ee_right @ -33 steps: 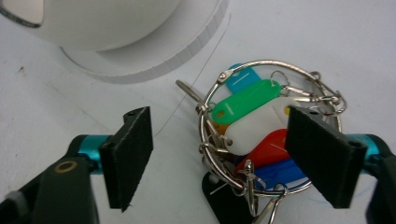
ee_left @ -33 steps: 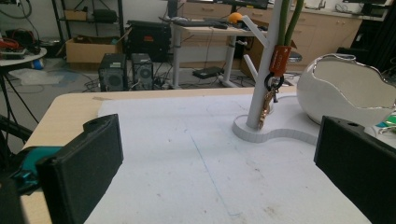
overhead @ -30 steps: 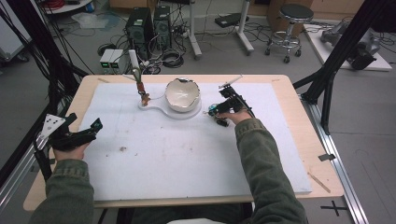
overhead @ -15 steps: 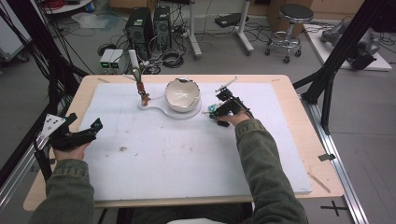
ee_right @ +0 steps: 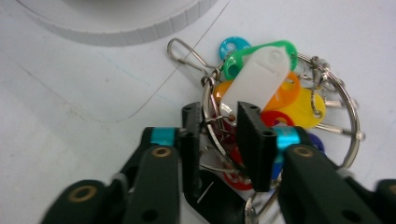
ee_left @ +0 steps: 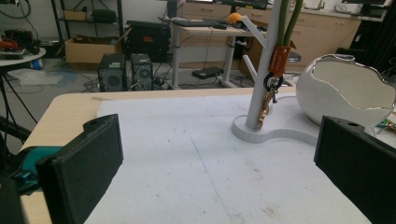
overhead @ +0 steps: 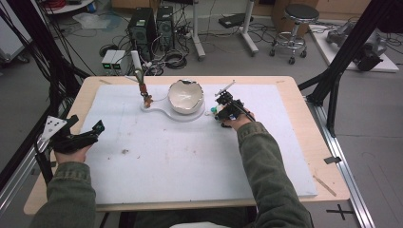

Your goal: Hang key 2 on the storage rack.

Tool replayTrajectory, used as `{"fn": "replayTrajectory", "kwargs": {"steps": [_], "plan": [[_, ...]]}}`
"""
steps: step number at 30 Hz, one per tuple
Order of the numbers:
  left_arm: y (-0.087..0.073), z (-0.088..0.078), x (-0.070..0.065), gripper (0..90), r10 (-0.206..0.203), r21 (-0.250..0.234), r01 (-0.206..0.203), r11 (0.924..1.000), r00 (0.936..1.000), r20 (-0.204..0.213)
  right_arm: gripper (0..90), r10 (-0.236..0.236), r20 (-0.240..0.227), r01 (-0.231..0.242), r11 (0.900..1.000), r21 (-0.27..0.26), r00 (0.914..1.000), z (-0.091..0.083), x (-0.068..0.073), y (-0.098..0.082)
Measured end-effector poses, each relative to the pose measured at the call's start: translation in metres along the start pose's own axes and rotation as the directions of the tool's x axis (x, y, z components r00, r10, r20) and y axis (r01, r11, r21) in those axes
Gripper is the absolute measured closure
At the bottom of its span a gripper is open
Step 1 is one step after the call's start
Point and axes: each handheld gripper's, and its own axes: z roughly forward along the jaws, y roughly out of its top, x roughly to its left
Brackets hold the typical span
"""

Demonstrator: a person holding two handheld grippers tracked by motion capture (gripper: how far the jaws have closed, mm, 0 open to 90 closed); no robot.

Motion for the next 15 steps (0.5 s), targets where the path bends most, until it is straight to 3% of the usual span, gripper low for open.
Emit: {"fn": "replayTrajectory", "kwargs": {"steps": [6, 8, 10, 15], "plan": [[0.000, 0.000, 0.000, 1.7, -0.001, -0.003, 0.001, 1.0000, 1.0000, -0.001, 83.2, 0.060, 0.025, -0.059, 0.998, -0.038, 0.9979, -0.011, -0.011, -0.002], [0.000, 0.000, 0.000, 1.7, -0.003, -0.004, 0.003, 1.0000, 1.0000, -0.002, 83.4, 0.093, -0.012, -0.093, 0.995, -0.035, 0.9956, -0.014, -0.019, -0.005], [0.000, 0.000, 0.000, 1.7, -0.002, -0.001, 0.002, 1.0000, 1.0000, -0.002, 83.5, 0.111, -0.019, -0.111, 0.993, -0.036, 0.9937, -0.015, -0.022, -0.007], [0.000, 0.000, 0.000, 1.7, -0.001, -0.002, 0.001, 1.0000, 1.0000, -0.002, 83.5, 0.107, -0.019, -0.108, 0.993, -0.049, 0.9941, -0.017, -0.021, -0.007]]}}
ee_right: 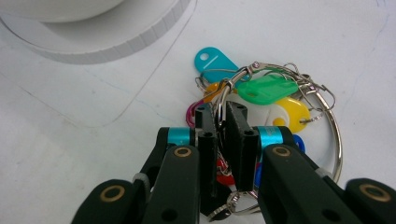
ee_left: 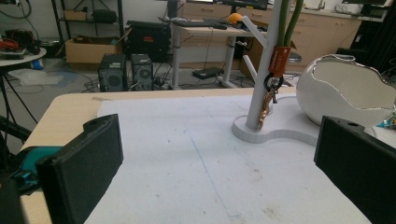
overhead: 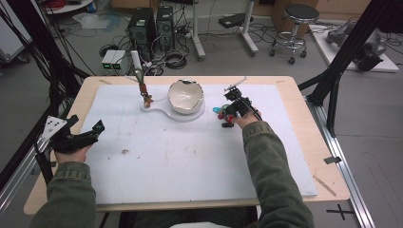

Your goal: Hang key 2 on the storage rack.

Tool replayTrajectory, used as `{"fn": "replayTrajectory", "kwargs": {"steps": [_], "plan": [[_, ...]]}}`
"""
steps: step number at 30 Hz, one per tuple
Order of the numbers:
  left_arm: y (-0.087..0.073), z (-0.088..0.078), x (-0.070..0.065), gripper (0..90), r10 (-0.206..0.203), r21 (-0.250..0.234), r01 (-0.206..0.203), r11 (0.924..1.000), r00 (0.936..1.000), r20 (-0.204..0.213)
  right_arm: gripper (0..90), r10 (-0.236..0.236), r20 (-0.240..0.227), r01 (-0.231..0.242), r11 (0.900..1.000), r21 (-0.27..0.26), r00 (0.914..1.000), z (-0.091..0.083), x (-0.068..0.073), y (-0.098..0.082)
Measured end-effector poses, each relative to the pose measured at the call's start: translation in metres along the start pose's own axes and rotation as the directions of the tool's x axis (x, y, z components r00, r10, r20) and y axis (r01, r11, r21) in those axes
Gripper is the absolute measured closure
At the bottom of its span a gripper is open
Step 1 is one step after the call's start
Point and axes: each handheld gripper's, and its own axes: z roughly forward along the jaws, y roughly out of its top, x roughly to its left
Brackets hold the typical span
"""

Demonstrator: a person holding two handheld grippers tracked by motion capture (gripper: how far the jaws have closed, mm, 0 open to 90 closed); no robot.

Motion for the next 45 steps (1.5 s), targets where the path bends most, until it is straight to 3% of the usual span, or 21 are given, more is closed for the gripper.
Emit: {"fn": "replayTrajectory", "kwargs": {"steps": [19, 26, 36, 45], "plan": [[0.000, 0.001, 0.000, 1.7, 0.001, -0.001, -0.001, 1.0000, 1.0000, 0.002, 83.6, 0.079, -0.061, -0.084, 0.992, -0.095, 0.9950, -0.028, -0.014, -0.001], [0.000, 0.001, 0.000, 1.7, 0.002, 0.001, -0.002, 1.0000, 1.0000, 0.001, 83.7, 0.106, -0.059, -0.113, 0.985, -0.127, 0.9926, -0.043, -0.020, -0.002], [0.000, 0.002, -0.001, 1.7, 0.004, 0.004, -0.004, 1.0000, 1.0000, 0.001, 83.8, 0.136, -0.119, -0.156, 0.971, -0.181, 0.9836, -0.063, -0.028, -0.006], [0.000, 0.002, -0.001, 1.7, 0.005, 0.004, -0.005, 1.0000, 1.0000, 0.002, 83.8, 0.148, -0.146, -0.177, 0.961, -0.212, 0.9781, -0.075, -0.029, -0.008]]}}
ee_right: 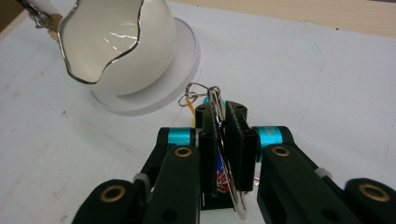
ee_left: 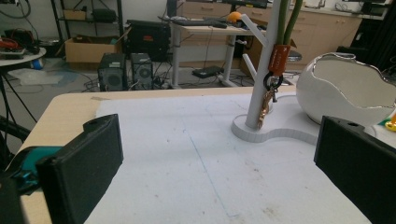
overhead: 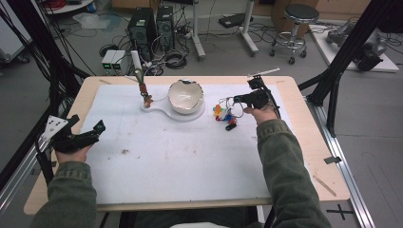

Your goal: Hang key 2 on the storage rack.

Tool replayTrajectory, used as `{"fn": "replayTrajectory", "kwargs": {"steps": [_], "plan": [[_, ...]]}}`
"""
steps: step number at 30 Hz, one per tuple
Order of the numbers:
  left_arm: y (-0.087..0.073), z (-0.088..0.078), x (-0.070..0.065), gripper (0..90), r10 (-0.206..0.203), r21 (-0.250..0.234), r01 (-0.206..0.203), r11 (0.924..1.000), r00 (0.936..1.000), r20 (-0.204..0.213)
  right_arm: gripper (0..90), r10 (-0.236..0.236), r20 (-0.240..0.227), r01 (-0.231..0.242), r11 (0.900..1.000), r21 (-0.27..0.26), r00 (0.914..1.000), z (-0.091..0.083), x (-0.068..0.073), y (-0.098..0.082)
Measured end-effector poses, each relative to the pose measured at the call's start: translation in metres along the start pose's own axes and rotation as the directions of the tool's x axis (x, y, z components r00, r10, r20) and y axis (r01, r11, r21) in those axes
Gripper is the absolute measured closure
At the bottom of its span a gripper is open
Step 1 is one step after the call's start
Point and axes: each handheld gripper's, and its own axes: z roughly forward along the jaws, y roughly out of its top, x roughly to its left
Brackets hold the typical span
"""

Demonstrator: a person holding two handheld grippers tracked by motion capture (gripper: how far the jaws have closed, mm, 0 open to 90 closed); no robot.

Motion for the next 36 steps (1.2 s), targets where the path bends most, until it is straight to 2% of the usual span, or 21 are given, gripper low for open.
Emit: {"fn": "replayTrajectory", "kwargs": {"steps": [11, 25, 36], "plan": [[0.000, 0.000, 0.000, 1.7, -0.001, 0.001, 0.001, 1.0000, 1.0000, -0.002, 83.8, 0.015, -0.041, -0.017, 0.999, -0.038, 0.9990, -0.012, 0.002, 0.001], [0.000, 0.000, -0.001, 1.7, -0.001, -0.001, 0.001, 1.0000, 1.0000, -0.002, 83.8, -0.007, -0.088, -0.003, 0.993, -0.115, 0.9961, -0.042, 0.014, 0.013], [0.000, 0.000, -0.001, 1.7, 0.000, 0.001, 0.000, 1.0000, 1.0000, -0.002, 83.7, -0.023, -0.104, 0.008, 0.991, -0.136, 0.9943, -0.058, 0.021, 0.017]]}}
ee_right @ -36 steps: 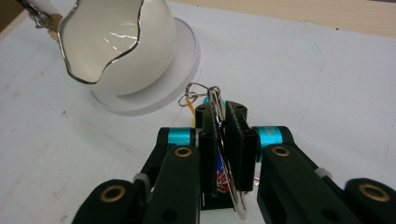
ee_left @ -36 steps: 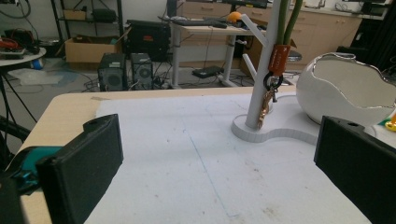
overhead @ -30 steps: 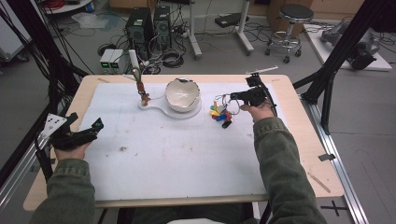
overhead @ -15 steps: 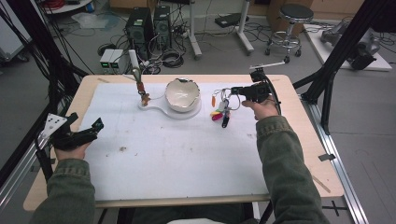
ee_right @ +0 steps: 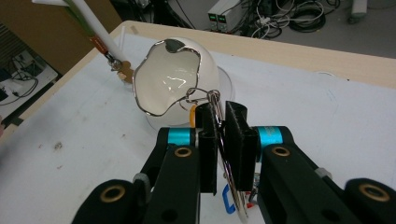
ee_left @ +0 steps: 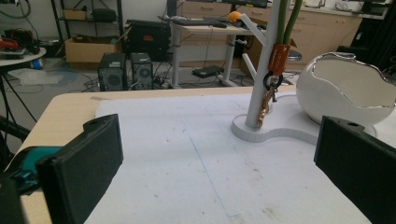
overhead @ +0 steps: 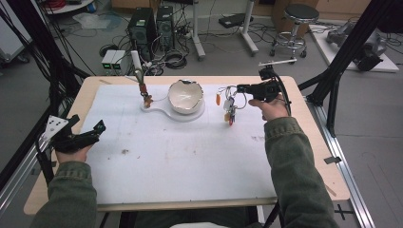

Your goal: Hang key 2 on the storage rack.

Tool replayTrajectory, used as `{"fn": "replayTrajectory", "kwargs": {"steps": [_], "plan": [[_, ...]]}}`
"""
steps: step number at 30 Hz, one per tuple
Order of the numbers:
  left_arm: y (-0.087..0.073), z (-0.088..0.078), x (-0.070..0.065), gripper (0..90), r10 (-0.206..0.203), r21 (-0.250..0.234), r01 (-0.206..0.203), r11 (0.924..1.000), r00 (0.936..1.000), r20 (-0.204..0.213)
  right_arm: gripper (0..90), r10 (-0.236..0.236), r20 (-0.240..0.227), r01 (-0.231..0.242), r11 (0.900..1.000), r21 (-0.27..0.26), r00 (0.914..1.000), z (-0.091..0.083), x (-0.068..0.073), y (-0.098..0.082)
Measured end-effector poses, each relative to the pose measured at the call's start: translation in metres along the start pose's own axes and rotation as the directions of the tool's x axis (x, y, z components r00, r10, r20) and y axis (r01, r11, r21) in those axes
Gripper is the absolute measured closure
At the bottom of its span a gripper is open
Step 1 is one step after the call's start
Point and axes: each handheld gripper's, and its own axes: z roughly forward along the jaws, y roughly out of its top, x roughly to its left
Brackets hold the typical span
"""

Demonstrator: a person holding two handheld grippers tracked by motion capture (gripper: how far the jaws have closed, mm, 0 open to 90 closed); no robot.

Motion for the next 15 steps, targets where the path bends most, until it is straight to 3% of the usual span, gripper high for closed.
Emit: {"fn": "replayTrajectory", "kwargs": {"steps": [15], "plan": [[0.000, 0.000, 0.000, 1.7, -0.002, 0.002, 0.002, 1.0000, 1.0000, 0.001, 83.7, -0.032, -0.066, 0.030, 0.999, -0.019, 0.9973, -0.012, 0.025, 0.001]]}}
